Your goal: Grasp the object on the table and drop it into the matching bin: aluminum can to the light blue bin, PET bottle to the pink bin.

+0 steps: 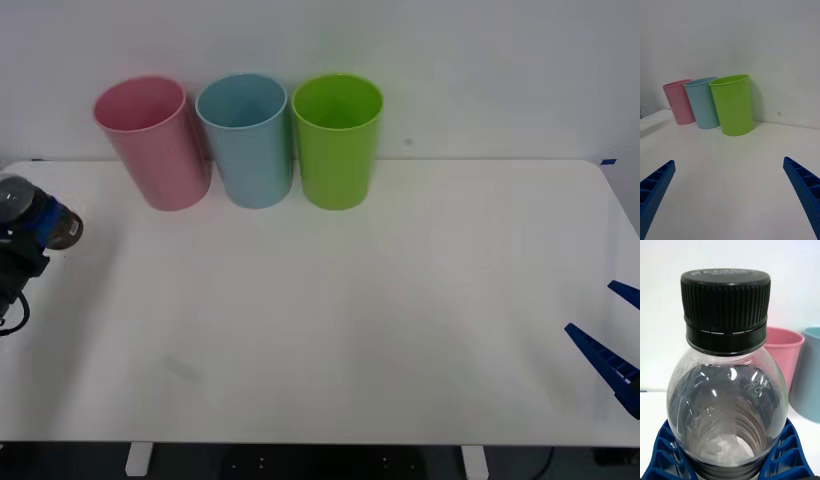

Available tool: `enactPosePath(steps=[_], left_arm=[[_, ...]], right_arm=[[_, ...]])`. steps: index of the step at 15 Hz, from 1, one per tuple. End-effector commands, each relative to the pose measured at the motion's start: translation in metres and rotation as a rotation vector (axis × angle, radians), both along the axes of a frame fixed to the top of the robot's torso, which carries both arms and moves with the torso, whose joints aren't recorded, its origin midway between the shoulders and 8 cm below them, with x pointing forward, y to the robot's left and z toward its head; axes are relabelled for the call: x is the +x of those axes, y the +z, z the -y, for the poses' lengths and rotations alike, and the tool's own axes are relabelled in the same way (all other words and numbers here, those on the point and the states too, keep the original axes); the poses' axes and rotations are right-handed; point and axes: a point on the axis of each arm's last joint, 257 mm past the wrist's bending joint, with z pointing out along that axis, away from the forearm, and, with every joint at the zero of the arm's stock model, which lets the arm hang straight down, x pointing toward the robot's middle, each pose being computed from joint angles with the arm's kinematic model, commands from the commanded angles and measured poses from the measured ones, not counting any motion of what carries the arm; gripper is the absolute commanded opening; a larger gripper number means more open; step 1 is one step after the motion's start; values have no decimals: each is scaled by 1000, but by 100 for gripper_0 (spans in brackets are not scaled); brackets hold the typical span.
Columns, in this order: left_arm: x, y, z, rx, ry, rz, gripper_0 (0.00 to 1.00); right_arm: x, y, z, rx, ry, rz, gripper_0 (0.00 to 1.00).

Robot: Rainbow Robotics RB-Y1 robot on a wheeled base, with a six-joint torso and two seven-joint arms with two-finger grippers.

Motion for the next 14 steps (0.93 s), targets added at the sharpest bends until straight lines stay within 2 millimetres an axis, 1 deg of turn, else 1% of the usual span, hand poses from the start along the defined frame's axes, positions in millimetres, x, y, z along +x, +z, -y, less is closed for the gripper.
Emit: enactPosePath(steps=[1, 3, 7, 11, 14], left_arm=[[1, 28, -1, -2, -2, 41, 0], [8, 47, 0, -19, -9, 72, 0], [29, 89, 4, -28, -11, 127, 0], [55, 126, 24, -65, -34, 165, 0], [80, 145, 36, -64, -67, 170, 0]], right_arm=[[0, 0, 0, 0, 0, 0, 100], [0, 0, 0, 0, 0, 0, 100], [0, 0, 0, 0, 0, 0, 100], [0, 0, 0, 0, 0, 0, 100], [0, 0, 0, 0, 0, 0, 100]])
